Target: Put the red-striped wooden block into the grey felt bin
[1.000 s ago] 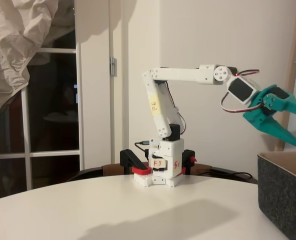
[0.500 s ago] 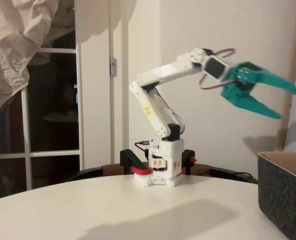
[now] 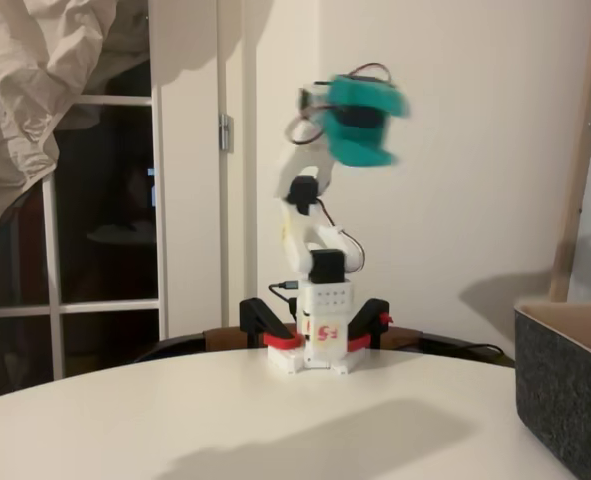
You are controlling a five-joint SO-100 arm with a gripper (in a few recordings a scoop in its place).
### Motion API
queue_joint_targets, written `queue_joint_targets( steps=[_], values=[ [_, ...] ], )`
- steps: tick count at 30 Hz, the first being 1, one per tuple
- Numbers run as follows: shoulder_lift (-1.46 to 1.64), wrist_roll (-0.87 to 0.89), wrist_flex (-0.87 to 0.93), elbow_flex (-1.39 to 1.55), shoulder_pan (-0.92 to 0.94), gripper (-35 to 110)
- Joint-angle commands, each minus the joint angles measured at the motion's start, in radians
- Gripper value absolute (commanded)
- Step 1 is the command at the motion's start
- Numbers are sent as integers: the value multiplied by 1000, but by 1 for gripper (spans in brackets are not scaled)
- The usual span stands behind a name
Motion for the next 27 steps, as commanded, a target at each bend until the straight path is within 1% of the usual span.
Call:
queue_joint_targets(
  steps=[1,6,13,18,27],
  values=[
    [52,63,43,3,225,13],
    [132,98,43,127,457,12],
    [268,-26,43,426,649,9],
    [367,-92,41,667,706,7],
    [606,-103,40,989,741,5]
  ],
)
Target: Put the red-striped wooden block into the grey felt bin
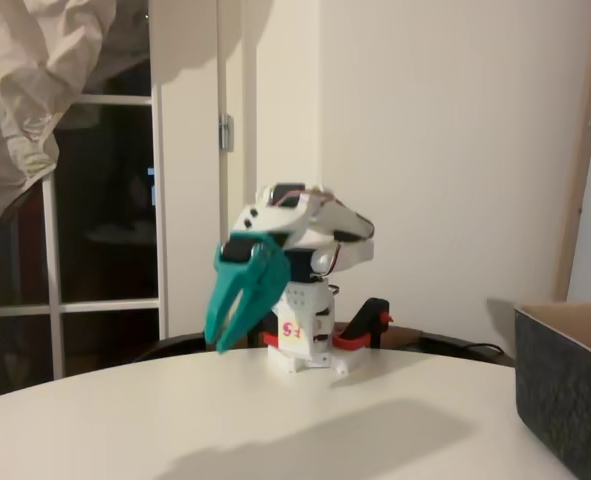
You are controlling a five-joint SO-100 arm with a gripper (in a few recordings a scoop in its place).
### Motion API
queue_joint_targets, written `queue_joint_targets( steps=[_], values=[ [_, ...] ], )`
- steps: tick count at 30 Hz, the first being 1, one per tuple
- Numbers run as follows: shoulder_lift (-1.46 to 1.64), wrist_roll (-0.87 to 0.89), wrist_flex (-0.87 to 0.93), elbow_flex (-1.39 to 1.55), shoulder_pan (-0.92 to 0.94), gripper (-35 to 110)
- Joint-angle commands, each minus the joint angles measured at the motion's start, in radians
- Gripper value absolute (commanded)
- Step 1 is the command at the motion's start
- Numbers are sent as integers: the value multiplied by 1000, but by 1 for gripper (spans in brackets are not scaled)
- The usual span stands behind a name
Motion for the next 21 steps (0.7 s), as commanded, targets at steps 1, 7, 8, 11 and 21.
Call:
queue_joint_targets(
  steps=[1,7,8,11,21],
  values=[
    [110,17,9,80,31,5],
    [110,60,0,132,57,4],
    [110,69,0,138,63,3],
    [110,86,0,161,75,2],
    [110,81,-2,199,80,0]
  ],
)
